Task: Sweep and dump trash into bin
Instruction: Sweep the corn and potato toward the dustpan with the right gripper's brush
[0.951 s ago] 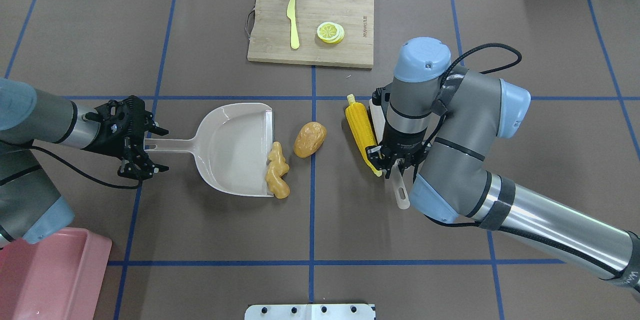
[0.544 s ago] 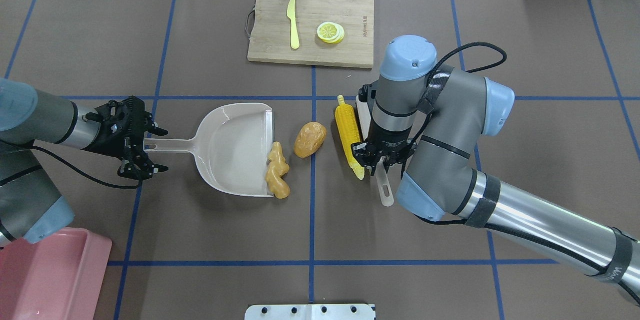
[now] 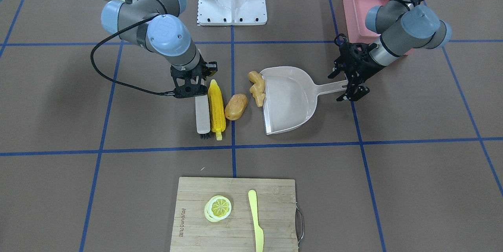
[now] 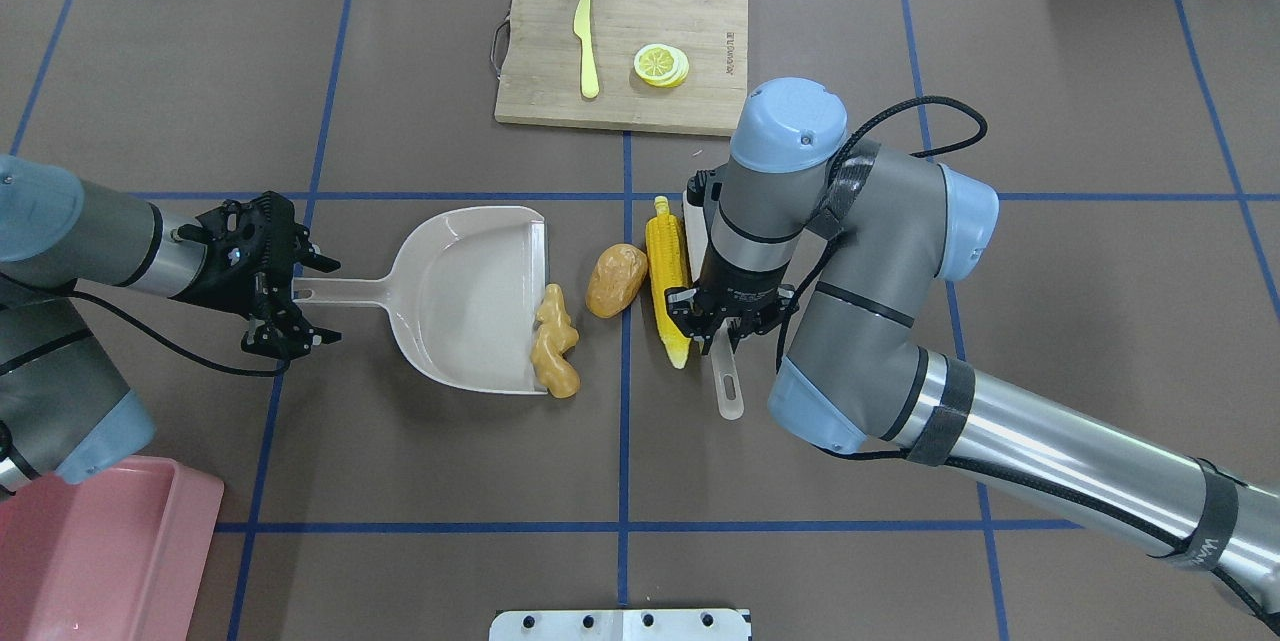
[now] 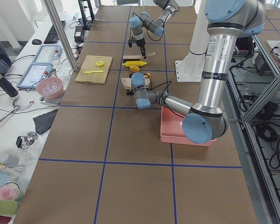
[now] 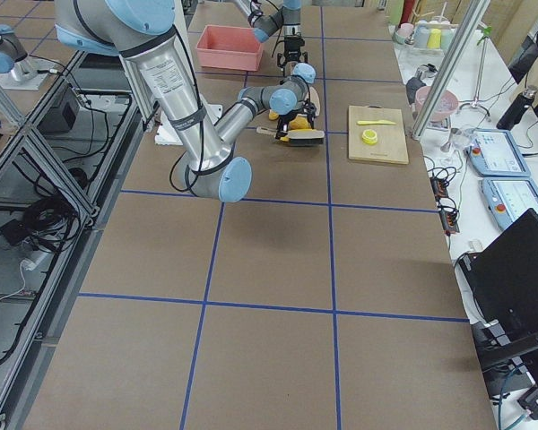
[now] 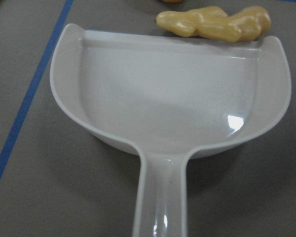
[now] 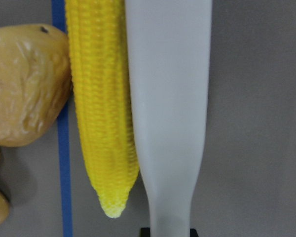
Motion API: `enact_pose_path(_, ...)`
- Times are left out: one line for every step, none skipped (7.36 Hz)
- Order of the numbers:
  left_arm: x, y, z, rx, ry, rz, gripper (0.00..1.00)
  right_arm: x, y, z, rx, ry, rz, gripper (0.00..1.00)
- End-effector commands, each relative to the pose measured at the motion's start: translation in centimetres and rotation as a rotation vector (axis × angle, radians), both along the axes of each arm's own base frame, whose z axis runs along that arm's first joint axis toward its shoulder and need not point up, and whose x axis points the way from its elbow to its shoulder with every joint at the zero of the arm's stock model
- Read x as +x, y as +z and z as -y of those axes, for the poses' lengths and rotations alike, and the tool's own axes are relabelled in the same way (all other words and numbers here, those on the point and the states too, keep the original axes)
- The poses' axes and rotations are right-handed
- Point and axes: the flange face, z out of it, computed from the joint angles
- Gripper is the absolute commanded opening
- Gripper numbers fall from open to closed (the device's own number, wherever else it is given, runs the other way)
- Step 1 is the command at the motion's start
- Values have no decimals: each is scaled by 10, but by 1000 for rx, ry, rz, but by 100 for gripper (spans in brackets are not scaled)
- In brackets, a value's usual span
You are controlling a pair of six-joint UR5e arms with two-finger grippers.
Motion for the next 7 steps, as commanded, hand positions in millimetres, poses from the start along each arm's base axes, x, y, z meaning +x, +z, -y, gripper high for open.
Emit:
enact_pose_path(-1, 0, 0, 2, 0, -2, 89, -13, -5, -6, -7, -4, 8, 0)
enact_pose_path(-2, 1, -1, 7, 0, -8, 89, -19, -8, -12, -15, -3, 12, 0)
enact_pose_path(-2, 1, -2, 9, 0, -9, 89, -28, -10, -14, -13, -6, 26, 0)
enact_pose_path(-4, -2, -3, 11, -1, -14, 89, -36, -16, -12, -12, -2, 40, 0)
enact_pose_path(-5, -5, -4, 14, -1, -19, 89, -47, -24, -11, -22, 9, 56, 0)
enact_pose_path(-6, -7, -5, 16, -1, -21, 89, -57, -31, -15, -19, 9, 81, 0)
enact_pose_path(-6, -7, -5, 16, -1, -21, 90, -62, -39, -17, -28, 19, 97, 0)
